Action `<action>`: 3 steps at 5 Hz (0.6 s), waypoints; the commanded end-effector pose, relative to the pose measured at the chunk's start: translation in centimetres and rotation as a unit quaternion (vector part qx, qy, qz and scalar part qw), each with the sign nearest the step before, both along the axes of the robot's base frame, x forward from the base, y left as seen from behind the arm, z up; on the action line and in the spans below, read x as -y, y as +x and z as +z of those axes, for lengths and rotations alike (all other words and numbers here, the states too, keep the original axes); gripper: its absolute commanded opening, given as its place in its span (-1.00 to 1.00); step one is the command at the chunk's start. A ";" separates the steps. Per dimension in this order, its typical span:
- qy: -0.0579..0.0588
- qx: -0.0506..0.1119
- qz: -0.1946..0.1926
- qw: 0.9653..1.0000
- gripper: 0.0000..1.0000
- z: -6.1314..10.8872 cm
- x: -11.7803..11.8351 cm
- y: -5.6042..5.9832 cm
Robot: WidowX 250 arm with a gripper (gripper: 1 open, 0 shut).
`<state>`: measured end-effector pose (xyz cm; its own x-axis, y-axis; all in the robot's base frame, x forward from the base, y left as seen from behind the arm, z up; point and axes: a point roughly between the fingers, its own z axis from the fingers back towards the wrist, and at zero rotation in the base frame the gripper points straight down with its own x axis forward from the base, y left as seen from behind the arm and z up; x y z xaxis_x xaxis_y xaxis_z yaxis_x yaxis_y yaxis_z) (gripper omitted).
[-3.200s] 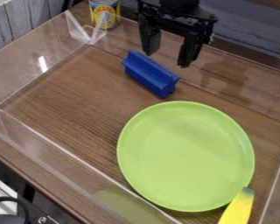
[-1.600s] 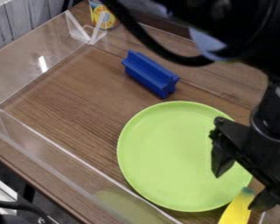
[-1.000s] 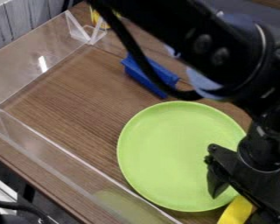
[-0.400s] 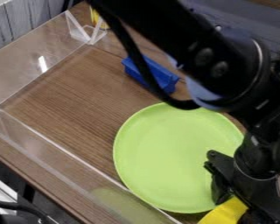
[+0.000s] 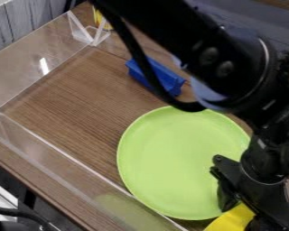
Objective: Put the banana in the green plate
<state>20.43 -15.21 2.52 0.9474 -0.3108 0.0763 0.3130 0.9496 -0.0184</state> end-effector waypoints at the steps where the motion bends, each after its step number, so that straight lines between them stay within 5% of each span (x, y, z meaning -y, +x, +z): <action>1: -0.015 0.010 0.007 1.000 -1.00 1.1 0.0 0.3; 3: -0.022 0.005 0.009 1.000 -1.00 1.3 -0.1 0.2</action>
